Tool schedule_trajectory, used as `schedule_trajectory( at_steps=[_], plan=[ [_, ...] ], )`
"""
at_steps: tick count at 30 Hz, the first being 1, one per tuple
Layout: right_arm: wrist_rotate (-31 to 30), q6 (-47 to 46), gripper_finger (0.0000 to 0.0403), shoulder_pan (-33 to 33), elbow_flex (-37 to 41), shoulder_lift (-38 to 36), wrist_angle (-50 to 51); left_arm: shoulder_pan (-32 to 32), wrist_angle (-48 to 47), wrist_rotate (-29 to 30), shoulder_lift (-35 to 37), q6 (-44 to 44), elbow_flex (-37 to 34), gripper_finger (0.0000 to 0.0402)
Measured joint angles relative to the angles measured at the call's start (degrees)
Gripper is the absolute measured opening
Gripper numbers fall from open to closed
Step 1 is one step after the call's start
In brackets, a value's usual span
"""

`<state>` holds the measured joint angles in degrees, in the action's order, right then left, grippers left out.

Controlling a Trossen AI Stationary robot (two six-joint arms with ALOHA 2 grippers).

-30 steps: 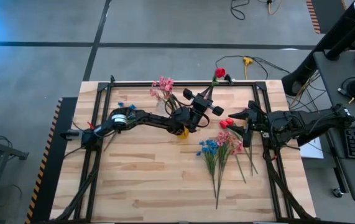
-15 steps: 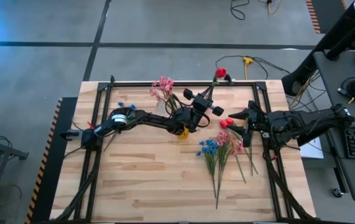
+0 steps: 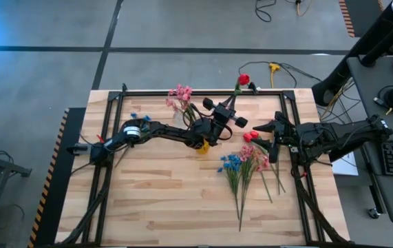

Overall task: Sort flowers into vase by color
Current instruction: Put the left red tulip into the violet vase

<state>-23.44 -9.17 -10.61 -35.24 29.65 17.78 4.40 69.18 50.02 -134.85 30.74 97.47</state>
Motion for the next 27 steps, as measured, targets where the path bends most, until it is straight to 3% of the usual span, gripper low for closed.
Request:
schedule_trajectory(
  at_steps=[15,27],
  plan=[
    [0.0,0.0,0.0215,0.0,0.0,0.0,0.0,0.0,0.0,0.6,0.0,0.0,0.0,0.0068],
    [0.0,0.0,0.0215,0.0,0.0,0.0,0.0,0.0,0.0,0.6,0.0,0.0,0.0,0.0075]
  ],
)
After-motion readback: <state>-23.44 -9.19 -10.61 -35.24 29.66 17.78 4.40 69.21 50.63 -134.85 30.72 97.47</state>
